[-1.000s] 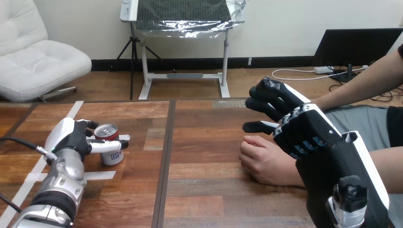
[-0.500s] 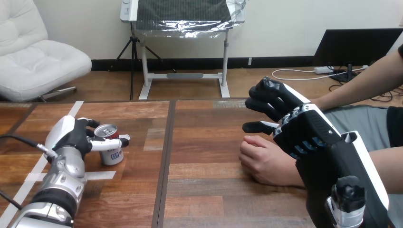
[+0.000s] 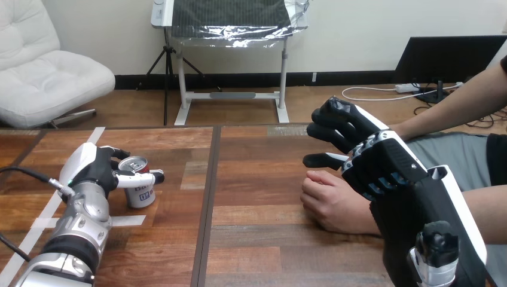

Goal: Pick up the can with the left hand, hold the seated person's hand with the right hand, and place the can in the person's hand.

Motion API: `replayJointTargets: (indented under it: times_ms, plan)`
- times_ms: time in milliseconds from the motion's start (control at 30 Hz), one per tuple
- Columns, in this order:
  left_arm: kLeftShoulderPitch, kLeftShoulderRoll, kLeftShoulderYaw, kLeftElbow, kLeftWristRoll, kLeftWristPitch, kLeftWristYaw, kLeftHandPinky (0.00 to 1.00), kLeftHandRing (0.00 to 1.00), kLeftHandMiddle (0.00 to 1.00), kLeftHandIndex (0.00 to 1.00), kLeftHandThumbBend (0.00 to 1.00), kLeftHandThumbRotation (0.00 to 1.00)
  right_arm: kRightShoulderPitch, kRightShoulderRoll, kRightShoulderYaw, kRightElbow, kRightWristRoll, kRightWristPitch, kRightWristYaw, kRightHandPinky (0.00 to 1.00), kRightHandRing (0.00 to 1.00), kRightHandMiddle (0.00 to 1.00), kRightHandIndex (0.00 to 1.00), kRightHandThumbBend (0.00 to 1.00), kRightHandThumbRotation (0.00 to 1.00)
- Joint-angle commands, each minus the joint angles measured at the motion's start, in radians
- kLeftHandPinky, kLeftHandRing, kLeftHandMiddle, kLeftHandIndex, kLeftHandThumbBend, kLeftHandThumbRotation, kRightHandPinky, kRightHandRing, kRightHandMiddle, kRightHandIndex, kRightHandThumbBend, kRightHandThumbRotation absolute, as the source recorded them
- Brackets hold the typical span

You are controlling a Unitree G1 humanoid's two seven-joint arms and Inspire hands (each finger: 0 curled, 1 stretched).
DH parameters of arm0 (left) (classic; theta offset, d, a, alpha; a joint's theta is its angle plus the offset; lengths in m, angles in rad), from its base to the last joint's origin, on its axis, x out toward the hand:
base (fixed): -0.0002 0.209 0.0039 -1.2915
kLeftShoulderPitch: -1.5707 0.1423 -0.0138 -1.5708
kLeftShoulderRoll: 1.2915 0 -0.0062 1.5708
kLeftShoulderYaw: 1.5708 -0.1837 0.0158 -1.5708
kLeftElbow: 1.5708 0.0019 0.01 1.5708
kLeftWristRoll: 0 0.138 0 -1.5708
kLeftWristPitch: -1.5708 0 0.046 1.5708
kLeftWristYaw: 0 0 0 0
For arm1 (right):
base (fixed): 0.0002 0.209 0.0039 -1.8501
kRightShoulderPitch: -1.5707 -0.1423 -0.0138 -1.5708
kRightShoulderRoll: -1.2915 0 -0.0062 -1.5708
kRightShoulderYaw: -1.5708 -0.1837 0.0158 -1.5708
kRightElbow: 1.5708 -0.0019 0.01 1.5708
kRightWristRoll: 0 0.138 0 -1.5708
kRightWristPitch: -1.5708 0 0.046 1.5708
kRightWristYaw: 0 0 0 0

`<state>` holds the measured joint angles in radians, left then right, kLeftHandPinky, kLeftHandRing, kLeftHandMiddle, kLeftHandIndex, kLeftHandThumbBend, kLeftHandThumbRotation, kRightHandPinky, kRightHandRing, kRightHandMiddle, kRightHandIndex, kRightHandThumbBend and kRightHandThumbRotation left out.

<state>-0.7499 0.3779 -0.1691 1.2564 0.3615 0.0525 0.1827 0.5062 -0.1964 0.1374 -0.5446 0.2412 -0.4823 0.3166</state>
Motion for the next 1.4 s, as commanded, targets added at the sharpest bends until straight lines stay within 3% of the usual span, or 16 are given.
replayJointTargets:
  times_ms: [0,400,1367]
  plan:
    - [-0.080,-0.001,-0.010,-0.024,0.013,-0.025,0.017,0.68,0.75,0.76,0.75,0.89,0.29,-0.027,0.010,-0.002,-0.053,0.008,-0.008,-0.006,0.73,0.86,0.87,0.86,1.00,0.92]
    - [-0.081,-0.005,-0.017,-0.023,0.016,-0.027,0.026,0.67,0.70,0.72,0.72,0.88,0.24,-0.027,0.014,-0.001,-0.052,-0.003,-0.016,-0.012,0.73,0.86,0.87,0.87,1.00,0.93]
    - [-0.085,-0.008,-0.044,-0.017,0.036,-0.024,0.029,0.66,0.70,0.72,0.70,0.87,0.20,-0.016,0.019,0.005,-0.060,-0.005,-0.019,-0.023,0.73,0.85,0.87,0.86,1.00,0.93]
